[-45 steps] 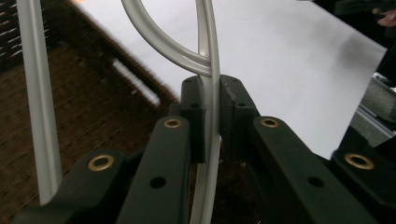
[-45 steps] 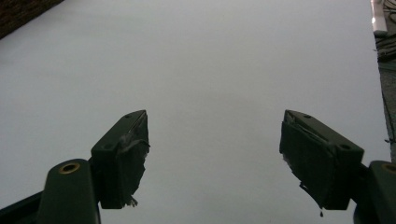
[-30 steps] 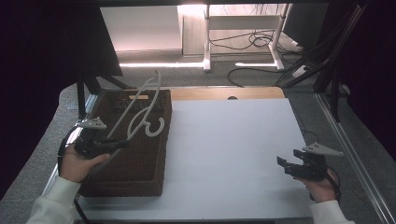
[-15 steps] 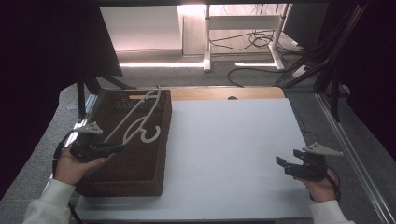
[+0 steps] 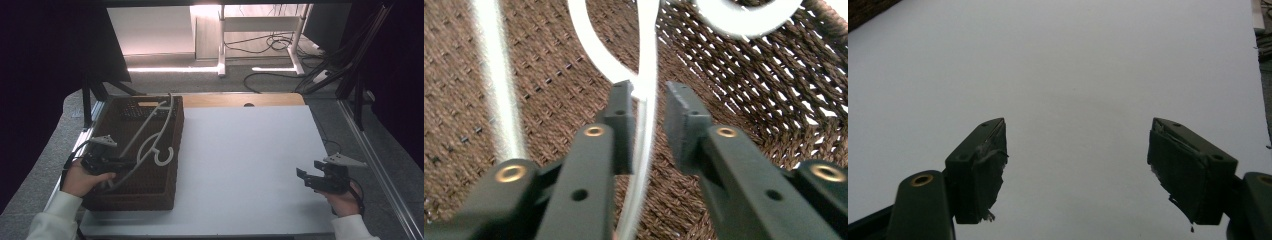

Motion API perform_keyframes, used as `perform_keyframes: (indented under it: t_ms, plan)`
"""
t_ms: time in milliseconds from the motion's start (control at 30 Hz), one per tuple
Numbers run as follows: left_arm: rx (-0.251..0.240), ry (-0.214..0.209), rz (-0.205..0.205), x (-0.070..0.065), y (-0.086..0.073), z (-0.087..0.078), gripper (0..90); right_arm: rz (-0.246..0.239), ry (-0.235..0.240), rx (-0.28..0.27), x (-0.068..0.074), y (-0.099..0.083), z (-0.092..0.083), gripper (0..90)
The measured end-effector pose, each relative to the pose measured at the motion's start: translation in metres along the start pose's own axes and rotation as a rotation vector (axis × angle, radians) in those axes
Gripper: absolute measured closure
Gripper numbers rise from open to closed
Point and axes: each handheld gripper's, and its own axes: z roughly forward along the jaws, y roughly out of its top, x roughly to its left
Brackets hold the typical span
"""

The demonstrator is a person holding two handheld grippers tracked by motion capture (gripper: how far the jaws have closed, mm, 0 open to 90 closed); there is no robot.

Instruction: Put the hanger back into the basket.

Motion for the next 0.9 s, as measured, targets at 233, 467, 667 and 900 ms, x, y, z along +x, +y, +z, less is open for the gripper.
perform_keyframes:
  t_ms: [233, 467, 667, 900]
  plan:
    - [-0.013, 0.032, -0.014, 0.001, 0.000, 0.000, 54.7, -0.002, 0.002, 0.003, 0.000, 0.000, 0.000, 24.5]
    - [-0.031, 0.059, -0.022, -0.002, 0.002, 0.000, 46.3, -0.003, 0.001, 0.004, 0.001, 0.000, 0.001, 24.4]
    - [-0.119, 0.051, -0.042, -0.007, 0.008, -0.011, 40.5, -0.004, 0.002, 0.008, 0.001, 0.000, 0.001, 24.3]
    - [-0.193, 0.030, -0.018, -0.034, 0.022, -0.017, 35.3, -0.006, 0.006, 0.005, 0.001, 0.001, 0.001, 24.0]
